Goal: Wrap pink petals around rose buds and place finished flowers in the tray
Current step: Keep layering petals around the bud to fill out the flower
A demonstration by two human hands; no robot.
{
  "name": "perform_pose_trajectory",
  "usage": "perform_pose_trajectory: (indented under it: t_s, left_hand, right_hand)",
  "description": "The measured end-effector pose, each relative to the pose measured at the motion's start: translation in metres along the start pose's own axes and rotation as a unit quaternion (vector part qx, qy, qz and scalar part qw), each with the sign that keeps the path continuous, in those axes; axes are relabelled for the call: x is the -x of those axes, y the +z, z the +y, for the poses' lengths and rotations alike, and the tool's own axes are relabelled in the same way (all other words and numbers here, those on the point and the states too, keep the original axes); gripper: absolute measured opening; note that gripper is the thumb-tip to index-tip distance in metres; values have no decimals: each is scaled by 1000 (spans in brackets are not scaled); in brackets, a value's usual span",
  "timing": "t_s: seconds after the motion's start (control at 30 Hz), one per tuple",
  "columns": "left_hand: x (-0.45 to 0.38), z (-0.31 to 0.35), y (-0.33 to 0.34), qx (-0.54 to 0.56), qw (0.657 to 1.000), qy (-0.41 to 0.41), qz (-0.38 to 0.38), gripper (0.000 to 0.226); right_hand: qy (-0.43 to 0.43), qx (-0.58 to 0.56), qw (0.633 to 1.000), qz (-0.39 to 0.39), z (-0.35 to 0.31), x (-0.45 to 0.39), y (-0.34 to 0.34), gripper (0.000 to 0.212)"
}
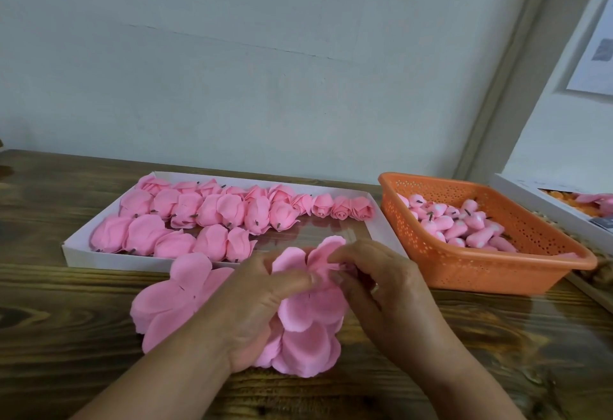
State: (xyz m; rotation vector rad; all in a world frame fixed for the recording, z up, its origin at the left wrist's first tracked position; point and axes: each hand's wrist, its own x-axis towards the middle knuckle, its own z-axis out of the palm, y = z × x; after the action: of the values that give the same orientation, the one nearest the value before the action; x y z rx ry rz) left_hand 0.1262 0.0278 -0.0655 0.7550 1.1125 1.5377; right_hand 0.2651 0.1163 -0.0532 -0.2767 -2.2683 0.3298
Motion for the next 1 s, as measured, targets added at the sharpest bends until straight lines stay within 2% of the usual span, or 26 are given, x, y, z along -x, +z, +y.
perform_pose_trajectory:
  t_s: [0.07,0.2,0.27,0.4,0.5,0.57,0.67,0.73,0.8,0.9,1.0]
  left_hand:
    - [1,0,-1,-13,1000,10,6,26]
    - [4,0,0,-61,998,20,-27,29]
    - [4,-1,0,-88,995,28,-26,20]
    - [3,-3,0,-105,994,19,-20,10]
    - [4,-2,0,-106,994,4,-21,6]
    - [4,0,-1,-108,994,3,-27,10]
    - [7,3,0,-115,993,2,-37,18]
    - [8,5,1,-111,993,-7,-40,14]
    - [8,5,0,-117,992,-19,-41,15]
    - [8,3,0,-128,990,-21,-53,14]
    - [9,5,4,-96,993,-3,-69,13]
  right_hand:
    - [8,-27,1000,4,0,0,-1,29]
    - [24,-58,998,-27,4,2,-4,17]
    - [30,-60,997,-44,4,2,-6,18]
    - [3,-49,997,-56,2,2,-7,14]
    - [-10,-39,999,-37,0,2,-6,11]
    - [23,-47,999,-11,0,3,-6,14]
    - [139,-100,985,0,4,3,-6,39]
    - [190,-122,974,-6,7,2,-7,43]
    - [214,-138,966,-40,8,1,-11,34]
    - [223,-215,946,-94,8,2,-14,6]
    - [223,-231,946,-45,8,2,-12,7]
